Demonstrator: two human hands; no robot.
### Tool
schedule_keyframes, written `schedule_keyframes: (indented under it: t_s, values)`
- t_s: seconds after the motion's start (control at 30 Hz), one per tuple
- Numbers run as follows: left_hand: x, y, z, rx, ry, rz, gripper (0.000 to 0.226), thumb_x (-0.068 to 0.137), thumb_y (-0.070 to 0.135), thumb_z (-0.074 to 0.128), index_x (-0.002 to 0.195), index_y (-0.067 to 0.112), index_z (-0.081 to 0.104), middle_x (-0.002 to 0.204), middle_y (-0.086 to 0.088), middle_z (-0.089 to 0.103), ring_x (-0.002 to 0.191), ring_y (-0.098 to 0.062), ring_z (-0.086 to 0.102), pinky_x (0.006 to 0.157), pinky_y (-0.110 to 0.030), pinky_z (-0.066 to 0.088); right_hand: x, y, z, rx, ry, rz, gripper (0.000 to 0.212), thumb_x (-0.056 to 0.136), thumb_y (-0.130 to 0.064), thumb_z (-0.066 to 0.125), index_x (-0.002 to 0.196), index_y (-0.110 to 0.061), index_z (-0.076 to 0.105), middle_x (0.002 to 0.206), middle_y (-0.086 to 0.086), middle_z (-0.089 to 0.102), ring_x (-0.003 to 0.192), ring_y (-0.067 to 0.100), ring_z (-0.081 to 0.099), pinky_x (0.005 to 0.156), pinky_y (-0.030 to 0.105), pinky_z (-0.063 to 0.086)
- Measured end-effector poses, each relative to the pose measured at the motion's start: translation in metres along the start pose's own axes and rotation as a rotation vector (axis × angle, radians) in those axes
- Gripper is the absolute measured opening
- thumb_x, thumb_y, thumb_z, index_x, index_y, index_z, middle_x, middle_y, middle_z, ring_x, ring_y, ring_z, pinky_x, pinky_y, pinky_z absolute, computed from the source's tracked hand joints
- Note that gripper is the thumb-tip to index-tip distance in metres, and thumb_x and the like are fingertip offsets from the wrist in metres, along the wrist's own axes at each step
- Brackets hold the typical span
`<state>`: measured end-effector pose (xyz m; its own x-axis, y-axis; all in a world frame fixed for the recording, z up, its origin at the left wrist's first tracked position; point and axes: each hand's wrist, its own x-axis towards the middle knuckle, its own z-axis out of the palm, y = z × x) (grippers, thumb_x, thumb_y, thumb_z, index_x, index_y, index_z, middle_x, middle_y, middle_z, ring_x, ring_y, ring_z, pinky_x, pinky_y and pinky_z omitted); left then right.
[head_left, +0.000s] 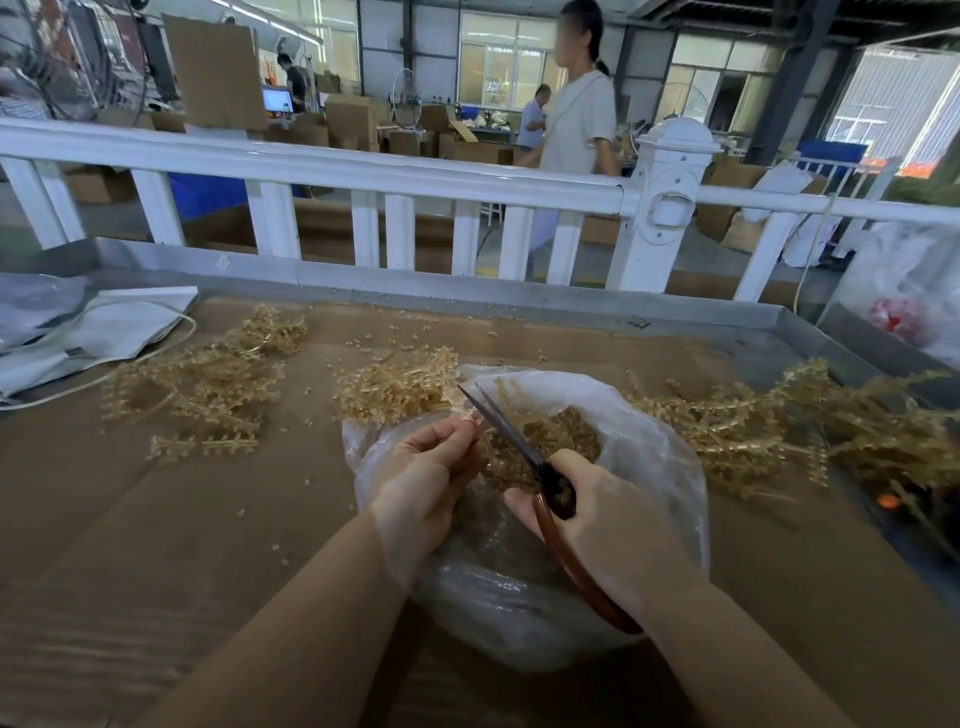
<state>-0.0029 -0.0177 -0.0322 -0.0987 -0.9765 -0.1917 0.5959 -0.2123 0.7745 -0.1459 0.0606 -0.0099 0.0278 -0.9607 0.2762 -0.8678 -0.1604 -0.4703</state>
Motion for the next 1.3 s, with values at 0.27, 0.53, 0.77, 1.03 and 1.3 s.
schedule_keyframes:
  t_s: [0.27, 0.53, 0.77, 1.03, 1.3]
  values:
    - [-0.003, 0.001, 0.001, 0.012, 0.003, -0.008, 0.018, 0.089, -0.005, 0.053, 0.075, 0.006, 0.057, 0.057, -0.001, 0.060, 0.051, -0.007, 0.061, 0.056, -0.017, 0.055, 0.000, 0.005, 0.008, -0.150, 0.012, -0.032, 0.039, 0.086, -0.070, 0.040, 0.097, -0.033, 0.048, 0.084, -0.011, 0.062, 0.077, 0.006, 0.059, 0.069, 0.020, 0.047]
    - [-0.004, 0.002, 0.003, 0.052, -0.003, 0.002, 0.024, 0.091, -0.008, 0.048, 0.073, 0.005, 0.058, 0.062, -0.003, 0.061, 0.049, -0.005, 0.061, 0.053, -0.014, 0.053, 0.003, 0.003, 0.003, -0.270, 0.024, -0.094, 0.037, 0.085, -0.072, 0.037, 0.089, -0.035, 0.039, 0.075, -0.011, 0.054, 0.069, 0.008, 0.053, 0.059, 0.019, 0.035]
    - [-0.004, 0.002, 0.002, 0.102, -0.040, 0.011, 0.025, 0.092, -0.007, 0.047, 0.072, 0.004, 0.057, 0.059, -0.002, 0.064, 0.052, -0.007, 0.062, 0.053, -0.015, 0.052, 0.004, -0.002, -0.001, -0.286, -0.005, -0.110, 0.038, 0.087, -0.070, 0.038, 0.085, -0.032, 0.039, 0.063, -0.012, 0.045, 0.060, 0.007, 0.045, 0.048, 0.016, 0.024]
    - [-0.004, 0.002, 0.002, 0.041, -0.028, -0.021, 0.023, 0.089, -0.005, 0.052, 0.071, 0.006, 0.060, 0.061, -0.002, 0.064, 0.052, -0.008, 0.062, 0.052, -0.016, 0.052, 0.004, -0.004, 0.005, -0.209, -0.011, -0.069, 0.041, 0.088, -0.068, 0.037, 0.086, -0.028, 0.045, 0.069, -0.010, 0.053, 0.065, 0.009, 0.054, 0.057, 0.022, 0.039]
    - [-0.001, 0.002, -0.001, 0.020, -0.032, -0.033, 0.023, 0.088, -0.006, 0.052, 0.070, 0.006, 0.059, 0.055, 0.000, 0.061, 0.049, -0.008, 0.060, 0.053, -0.016, 0.053, 0.007, -0.003, 0.011, -0.153, -0.022, -0.031, 0.038, 0.088, -0.068, 0.039, 0.083, -0.030, 0.043, 0.067, -0.011, 0.050, 0.069, 0.013, 0.058, 0.064, 0.027, 0.048]
